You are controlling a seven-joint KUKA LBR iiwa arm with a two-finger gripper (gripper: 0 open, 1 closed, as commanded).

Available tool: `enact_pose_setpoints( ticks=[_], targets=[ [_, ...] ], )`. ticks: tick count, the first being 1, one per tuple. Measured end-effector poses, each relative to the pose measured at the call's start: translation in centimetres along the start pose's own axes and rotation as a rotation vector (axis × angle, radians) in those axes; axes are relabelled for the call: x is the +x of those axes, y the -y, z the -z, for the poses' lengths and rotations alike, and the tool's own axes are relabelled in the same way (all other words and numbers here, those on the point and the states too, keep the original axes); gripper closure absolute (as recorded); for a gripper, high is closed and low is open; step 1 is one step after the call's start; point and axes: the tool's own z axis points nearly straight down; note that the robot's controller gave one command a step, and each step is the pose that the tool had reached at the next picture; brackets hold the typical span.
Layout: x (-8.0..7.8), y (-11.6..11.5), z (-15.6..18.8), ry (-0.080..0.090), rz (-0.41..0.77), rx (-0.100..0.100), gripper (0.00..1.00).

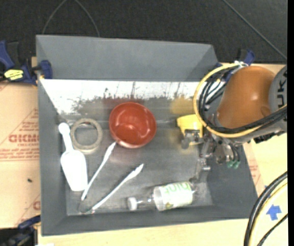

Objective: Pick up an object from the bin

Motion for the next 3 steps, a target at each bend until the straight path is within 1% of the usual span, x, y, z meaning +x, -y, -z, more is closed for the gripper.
enact_pose_setpoints(
  ticks=[1, 2, 3],
  targets=[
    [-0.2, 0.0, 0.4, 0.008, 0.004, 0.001, 0.00],
    [4.1, -4.4, -9.8, 0.016, 0.440, 0.007, 0.00],
    [4.6, -5.1, -3.8, 0.009, 0.286, 0.002, 0.00]
  ],
)
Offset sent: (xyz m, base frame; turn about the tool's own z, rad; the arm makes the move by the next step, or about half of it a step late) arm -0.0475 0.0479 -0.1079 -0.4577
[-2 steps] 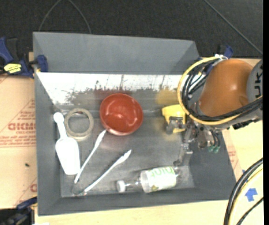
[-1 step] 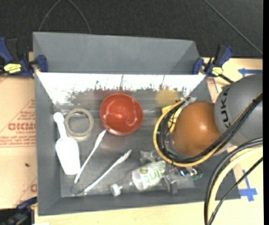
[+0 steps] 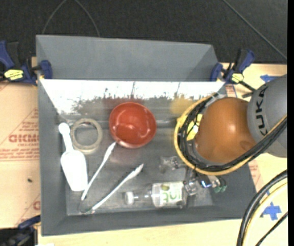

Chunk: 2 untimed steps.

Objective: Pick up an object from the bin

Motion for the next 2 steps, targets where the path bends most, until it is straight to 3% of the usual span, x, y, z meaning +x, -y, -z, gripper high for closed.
enact_pose_setpoints(
  ticks=[1, 2],
  targets=[
    [-1.6, -2.8, -4.0, 0.009, 0.336, 0.004, 0.00],
    [-1.0, -1.7, -6.7, 0.015, 0.060, 0.005, 0.00]
  ],
)
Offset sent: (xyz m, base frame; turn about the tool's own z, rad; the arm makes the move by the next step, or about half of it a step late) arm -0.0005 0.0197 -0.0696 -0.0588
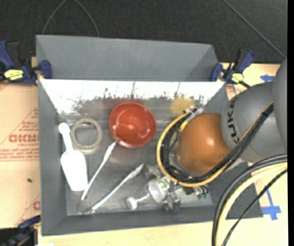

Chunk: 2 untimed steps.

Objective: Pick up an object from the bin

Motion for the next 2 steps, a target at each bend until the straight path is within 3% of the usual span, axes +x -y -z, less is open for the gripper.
enact_pose_setpoints(
  ticks=[1, 2],
  targets=[
    [-1.76, 1.28, -0.31, -0.001, 0.185, -0.002, 1.00],
    [-1.76, 1.28, -0.32, -0.001, 0.185, -0.002, 1.00]
  ],
)
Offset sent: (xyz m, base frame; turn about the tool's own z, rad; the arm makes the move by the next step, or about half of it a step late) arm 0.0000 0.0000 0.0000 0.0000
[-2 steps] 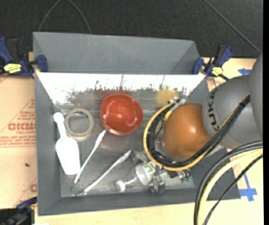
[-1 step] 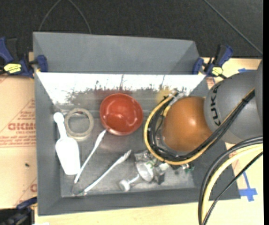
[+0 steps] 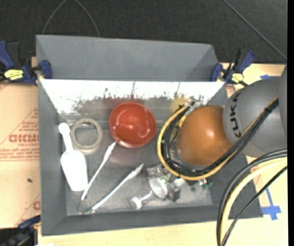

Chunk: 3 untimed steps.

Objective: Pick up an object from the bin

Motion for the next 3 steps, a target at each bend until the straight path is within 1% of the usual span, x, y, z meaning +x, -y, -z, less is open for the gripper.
enact_pose_setpoints(
  ticks=[1, 2, 3],
  targets=[
    [0.2, -0.1, 3.1, -0.009, -0.003, -0.006, 1.00],
    [0.0, 0.0, 6.3, -0.004, -0.004, -0.002, 1.00],
    [-0.1, 0.1, 7.4, 0.000, -0.007, 0.000, 1.00]
  ],
)
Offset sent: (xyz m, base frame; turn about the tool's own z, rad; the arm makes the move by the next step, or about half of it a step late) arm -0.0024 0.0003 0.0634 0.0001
